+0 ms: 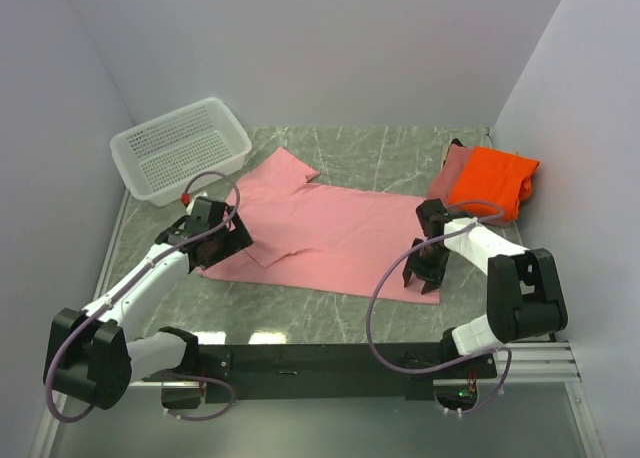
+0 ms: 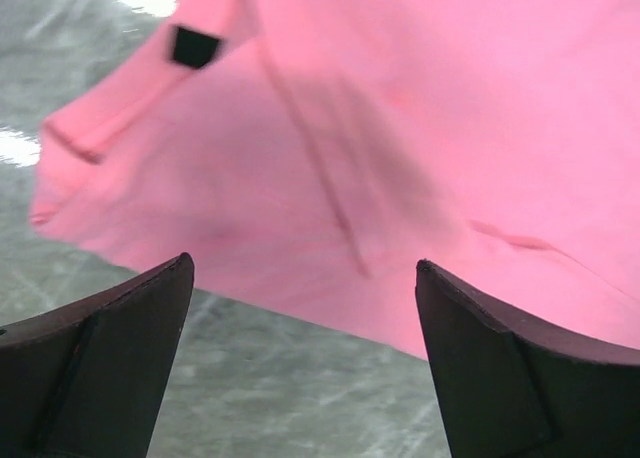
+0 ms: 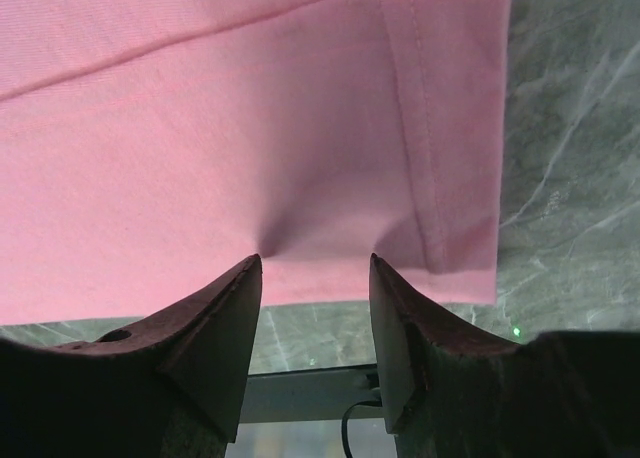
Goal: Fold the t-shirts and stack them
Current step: Fold the tshirt
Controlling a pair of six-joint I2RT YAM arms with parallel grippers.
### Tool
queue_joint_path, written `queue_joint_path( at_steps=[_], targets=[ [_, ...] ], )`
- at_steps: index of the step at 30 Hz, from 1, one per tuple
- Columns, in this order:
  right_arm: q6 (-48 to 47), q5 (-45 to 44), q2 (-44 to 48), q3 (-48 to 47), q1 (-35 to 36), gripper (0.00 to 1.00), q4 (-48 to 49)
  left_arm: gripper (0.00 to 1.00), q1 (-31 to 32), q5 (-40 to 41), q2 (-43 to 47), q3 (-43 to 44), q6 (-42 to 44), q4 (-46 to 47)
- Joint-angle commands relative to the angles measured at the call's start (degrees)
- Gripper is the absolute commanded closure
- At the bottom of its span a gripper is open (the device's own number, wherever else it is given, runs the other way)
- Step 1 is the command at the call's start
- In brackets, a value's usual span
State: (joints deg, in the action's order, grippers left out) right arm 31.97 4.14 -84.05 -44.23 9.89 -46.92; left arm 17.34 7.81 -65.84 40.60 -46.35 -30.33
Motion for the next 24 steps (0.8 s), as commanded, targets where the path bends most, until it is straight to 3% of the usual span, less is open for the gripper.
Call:
queue_joint_path(
  at_steps=[1,6,10,13,24],
  targets=[
    [1.08,-0.45,2.22,-2.79,0.74,0.46,-1.86,0.04,4.35,2.55,-0.68,3.17,-1.64,-0.97],
    [1.78,-0.71,3.36,-4.99,2.23,0.46,-2.48,0.12,10.86,4.57,-8.24,5.19,-3.48,0.53],
    [2.22,-1.07,6.00,-5.87,3.55,0.46,-2.22,0.26,11.57,5.63,-11.41,6.16,-3.23,2.81],
    [2.84,-0.28,8.28,-4.73,4.17,0.46,-1.08,0.31,11.66,6.86,-13.95,7.65,-2.35,2.99],
    [4.77,1.31,13.56,-0.07,4.79,0.46,1.21,0.41,11.92,6.69,-21.16,10.11,-0.76,4.40]
  ],
)
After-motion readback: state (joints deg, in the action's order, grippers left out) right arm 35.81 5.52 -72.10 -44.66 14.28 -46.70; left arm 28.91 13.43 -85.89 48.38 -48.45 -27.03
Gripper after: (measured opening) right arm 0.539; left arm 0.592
